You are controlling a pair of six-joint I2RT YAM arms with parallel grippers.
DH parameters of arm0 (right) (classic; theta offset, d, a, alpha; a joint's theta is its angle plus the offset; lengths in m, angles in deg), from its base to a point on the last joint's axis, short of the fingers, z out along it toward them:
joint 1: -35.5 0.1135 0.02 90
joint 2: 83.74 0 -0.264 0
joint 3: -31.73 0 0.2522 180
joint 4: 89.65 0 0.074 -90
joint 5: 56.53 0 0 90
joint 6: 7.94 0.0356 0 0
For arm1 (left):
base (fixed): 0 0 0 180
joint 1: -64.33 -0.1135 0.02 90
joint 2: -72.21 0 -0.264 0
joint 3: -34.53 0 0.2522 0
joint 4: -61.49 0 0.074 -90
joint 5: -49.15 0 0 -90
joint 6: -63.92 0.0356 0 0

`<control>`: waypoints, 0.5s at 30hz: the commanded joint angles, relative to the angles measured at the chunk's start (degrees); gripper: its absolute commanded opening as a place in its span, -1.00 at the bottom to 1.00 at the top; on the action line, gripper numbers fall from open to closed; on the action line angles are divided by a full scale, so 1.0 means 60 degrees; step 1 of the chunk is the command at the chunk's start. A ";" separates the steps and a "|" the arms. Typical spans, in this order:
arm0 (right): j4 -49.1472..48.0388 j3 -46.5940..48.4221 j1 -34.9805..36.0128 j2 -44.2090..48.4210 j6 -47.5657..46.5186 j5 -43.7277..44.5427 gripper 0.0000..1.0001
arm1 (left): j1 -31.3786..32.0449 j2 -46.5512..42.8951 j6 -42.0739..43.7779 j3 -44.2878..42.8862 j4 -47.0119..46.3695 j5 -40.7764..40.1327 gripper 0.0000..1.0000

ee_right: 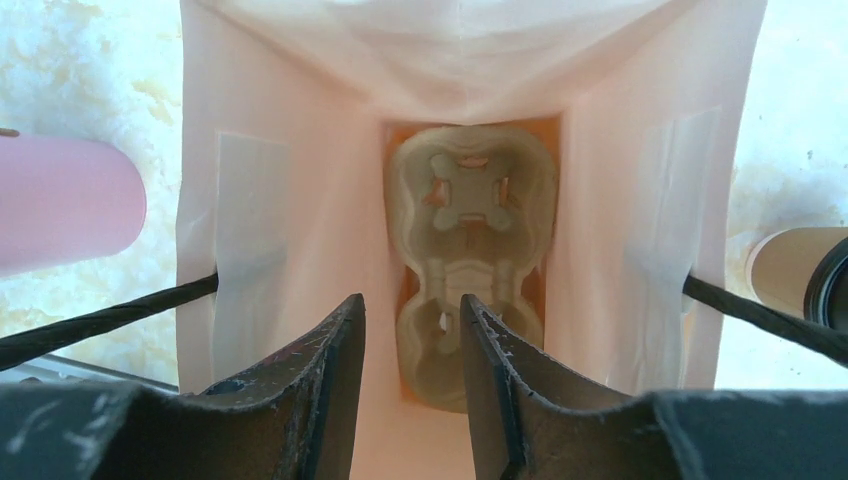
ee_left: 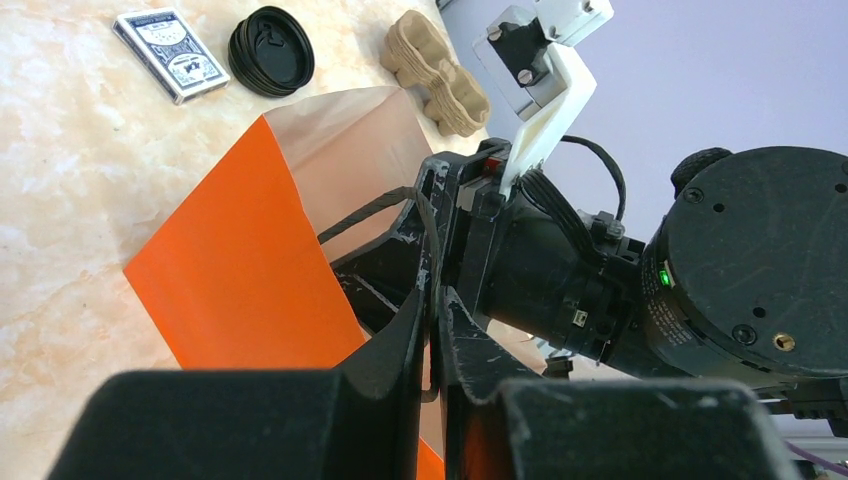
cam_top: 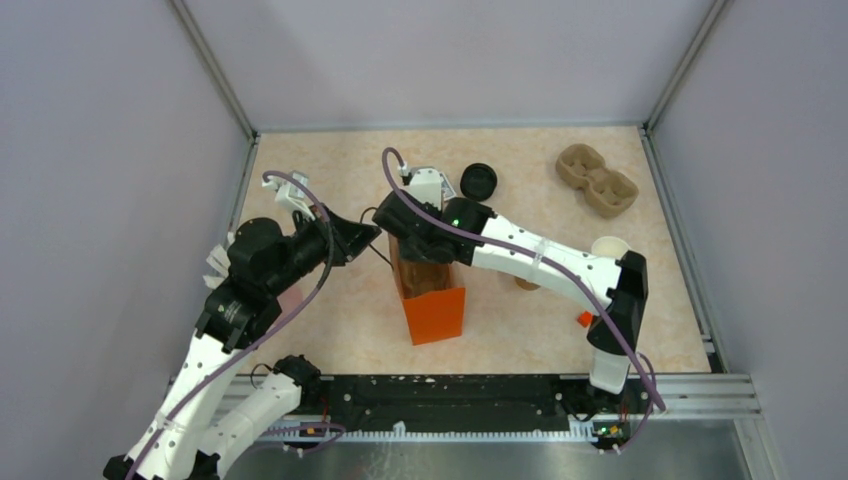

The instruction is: Pack the takeout coffee

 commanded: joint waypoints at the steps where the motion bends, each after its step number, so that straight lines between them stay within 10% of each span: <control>1: -0.0333 0.0011 0.0144 0.0540 -0.0229 0.0511 -0.21 | 0.0007 -0.0032 0.0154 0.0022 -0.0063 -0.0001 -0.72; 15: -0.2139 0.2683 0.0128 0.1523 -0.2867 -0.2373 -0.03 | 0.0006 0.0166 0.0411 -0.0846 0.0649 0.0063 -0.32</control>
